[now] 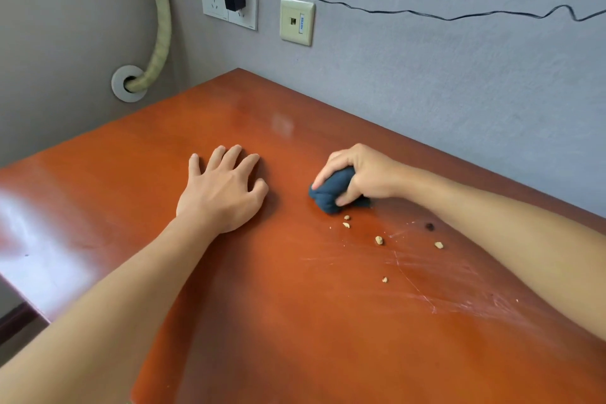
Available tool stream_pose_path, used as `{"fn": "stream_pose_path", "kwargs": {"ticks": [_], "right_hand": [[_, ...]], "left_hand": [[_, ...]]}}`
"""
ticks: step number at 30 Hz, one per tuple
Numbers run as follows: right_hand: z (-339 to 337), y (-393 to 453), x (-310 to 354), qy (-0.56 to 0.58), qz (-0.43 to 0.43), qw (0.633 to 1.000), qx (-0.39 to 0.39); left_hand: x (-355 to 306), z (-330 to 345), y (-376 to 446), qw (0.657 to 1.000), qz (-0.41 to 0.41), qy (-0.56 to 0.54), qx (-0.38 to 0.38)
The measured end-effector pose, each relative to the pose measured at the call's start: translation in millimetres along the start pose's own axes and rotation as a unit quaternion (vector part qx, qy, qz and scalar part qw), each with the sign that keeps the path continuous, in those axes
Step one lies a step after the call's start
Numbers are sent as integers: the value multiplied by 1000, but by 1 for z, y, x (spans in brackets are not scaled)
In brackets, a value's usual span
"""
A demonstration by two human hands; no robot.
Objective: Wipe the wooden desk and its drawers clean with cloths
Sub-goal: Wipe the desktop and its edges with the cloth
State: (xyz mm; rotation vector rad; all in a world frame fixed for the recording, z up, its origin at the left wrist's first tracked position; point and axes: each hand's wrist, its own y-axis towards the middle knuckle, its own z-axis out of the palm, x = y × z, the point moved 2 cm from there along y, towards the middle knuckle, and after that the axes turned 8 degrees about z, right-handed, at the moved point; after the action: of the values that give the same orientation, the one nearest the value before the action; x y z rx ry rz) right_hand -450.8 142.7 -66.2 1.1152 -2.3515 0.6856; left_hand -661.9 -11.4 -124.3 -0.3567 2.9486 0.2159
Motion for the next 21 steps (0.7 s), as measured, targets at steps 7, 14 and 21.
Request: {"fn": "stream_pose_path", "kwargs": {"ticks": [7,14,21], "right_hand": [[-36,86,-19,40,92,978,-183],[1,91,23,12,3,990,-138],[30,-17,20,24,-41,999,-25]], "left_hand": [[1,-1,1,1000,-1,6,1],[1,-2,1,1000,-7,3,-5],[1,-3,0,1000,-8,6,-7]]}}
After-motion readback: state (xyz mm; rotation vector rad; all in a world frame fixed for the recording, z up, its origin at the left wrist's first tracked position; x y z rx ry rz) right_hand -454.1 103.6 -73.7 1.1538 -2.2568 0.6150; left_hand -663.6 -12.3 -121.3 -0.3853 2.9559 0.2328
